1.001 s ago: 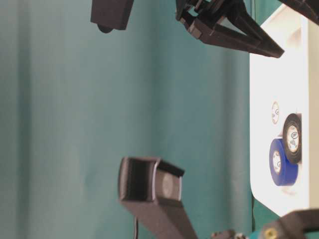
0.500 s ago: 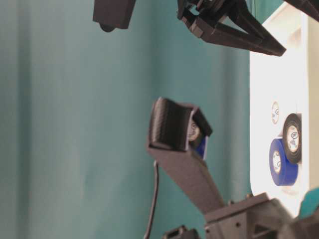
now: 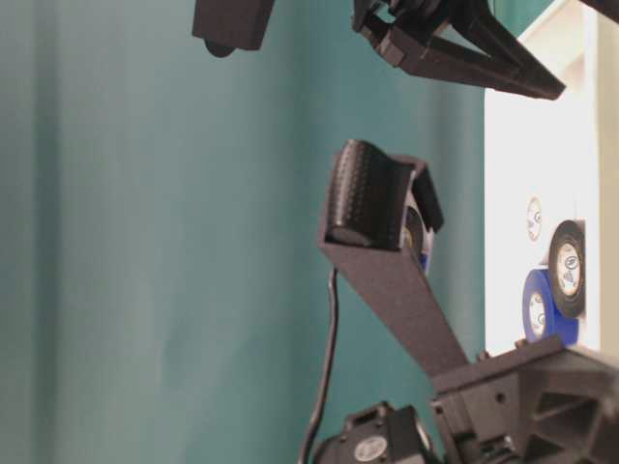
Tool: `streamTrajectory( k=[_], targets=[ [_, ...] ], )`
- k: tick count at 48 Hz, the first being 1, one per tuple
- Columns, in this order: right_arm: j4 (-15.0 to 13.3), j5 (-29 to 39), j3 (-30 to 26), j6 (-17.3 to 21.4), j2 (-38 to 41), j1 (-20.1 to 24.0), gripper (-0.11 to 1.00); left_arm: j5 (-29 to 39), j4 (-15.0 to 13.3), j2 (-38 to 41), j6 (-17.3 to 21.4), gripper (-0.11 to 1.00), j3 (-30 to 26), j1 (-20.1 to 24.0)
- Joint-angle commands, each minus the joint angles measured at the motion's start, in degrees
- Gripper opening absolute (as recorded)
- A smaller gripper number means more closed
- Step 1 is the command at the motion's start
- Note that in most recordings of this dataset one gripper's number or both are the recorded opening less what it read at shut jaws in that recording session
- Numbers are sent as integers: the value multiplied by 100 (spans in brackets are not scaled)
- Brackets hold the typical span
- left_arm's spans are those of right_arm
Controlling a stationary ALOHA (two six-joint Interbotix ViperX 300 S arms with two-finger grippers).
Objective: Put the tape alternately from left to right into the white case.
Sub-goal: 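Move the left gripper down over the yellow tape roll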
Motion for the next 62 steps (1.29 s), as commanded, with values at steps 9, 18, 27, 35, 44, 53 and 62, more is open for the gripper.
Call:
streamTrajectory(
  k=[9, 18, 27, 35, 44, 53, 62],
  targets=[
    [9, -44, -9, 0, -44, 9, 80, 26, 0, 70, -9, 100, -176, 26],
    [0, -44, 9, 0, -44, 9, 80, 26, 9, 149, -9, 100, -255, 62],
    [0, -44, 35, 0, -44, 9, 80, 35, 9, 176, -9, 100, -246, 79],
    [9, -132, 53, 0, -44, 18, 80, 44, 9, 176, -9, 95, -237, 79],
    [0, -167, 53, 0, -53, 9, 80, 44, 9, 176, 26, 49, -211, 79],
    [9, -158, 53, 0, -44, 18, 80, 44, 9, 149, 18, 27, -185, 79],
    [9, -167, 53, 0, -53, 9, 80, 44, 9, 149, 18, 27, -185, 70]
  ],
)
